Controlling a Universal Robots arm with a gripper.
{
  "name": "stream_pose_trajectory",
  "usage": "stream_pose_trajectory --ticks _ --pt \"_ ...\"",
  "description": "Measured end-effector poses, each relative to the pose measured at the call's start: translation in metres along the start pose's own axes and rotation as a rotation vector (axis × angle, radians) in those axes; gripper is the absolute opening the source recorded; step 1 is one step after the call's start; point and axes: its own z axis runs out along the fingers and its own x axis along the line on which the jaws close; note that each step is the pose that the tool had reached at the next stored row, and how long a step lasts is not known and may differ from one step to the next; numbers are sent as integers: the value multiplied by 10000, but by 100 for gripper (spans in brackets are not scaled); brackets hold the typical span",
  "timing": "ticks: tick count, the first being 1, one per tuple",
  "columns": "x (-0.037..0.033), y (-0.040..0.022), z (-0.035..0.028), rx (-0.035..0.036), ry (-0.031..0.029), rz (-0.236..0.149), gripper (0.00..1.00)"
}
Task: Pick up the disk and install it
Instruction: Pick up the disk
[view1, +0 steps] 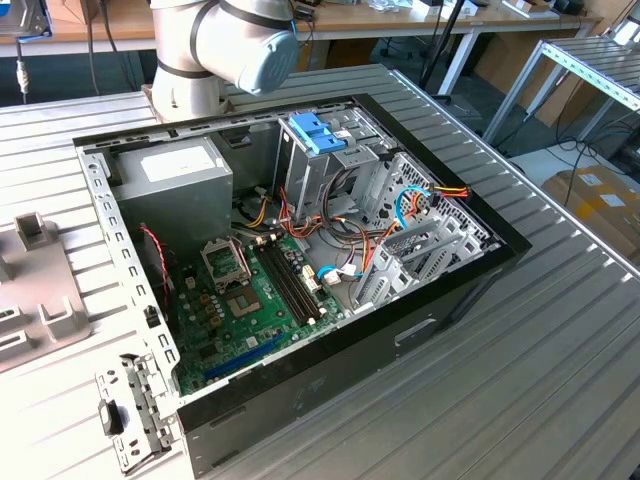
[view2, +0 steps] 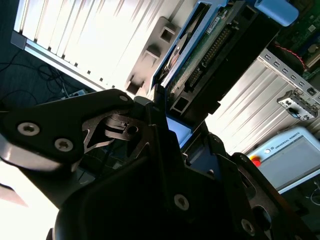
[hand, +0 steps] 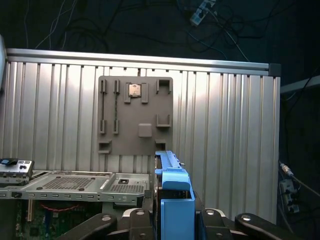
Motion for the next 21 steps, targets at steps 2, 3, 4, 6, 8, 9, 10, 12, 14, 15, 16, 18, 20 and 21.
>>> stream_pose_trajectory --ticks 2,3,4,6,8,9,10,12,14,15,16,18,20,21 --pt "1 -18 -1 0 0 0 37" --pt "1 -24 -1 0 0 0 37" --pt "2 -32 -1 0 0 0 37" --pt "3 -51 -2 0 0 0 37" --pt "4 -65 -2 0 0 0 37" --pt "4 -72 -3 0 0 0 37" --pt "4 -78 -3 0 0 0 37" --pt "5 -91 -3 0 0 0 37" --pt "6 -104 -4 0 0 0 37" --pt "6 -116 -4 0 0 0 37" --pt "7 -126 -5 0 0 -1 37" --pt "7 -140 -5 0 0 0 37" --pt "8 -157 -6 0 0 0 37" --pt "8 -163 -6 0 0 0 37"
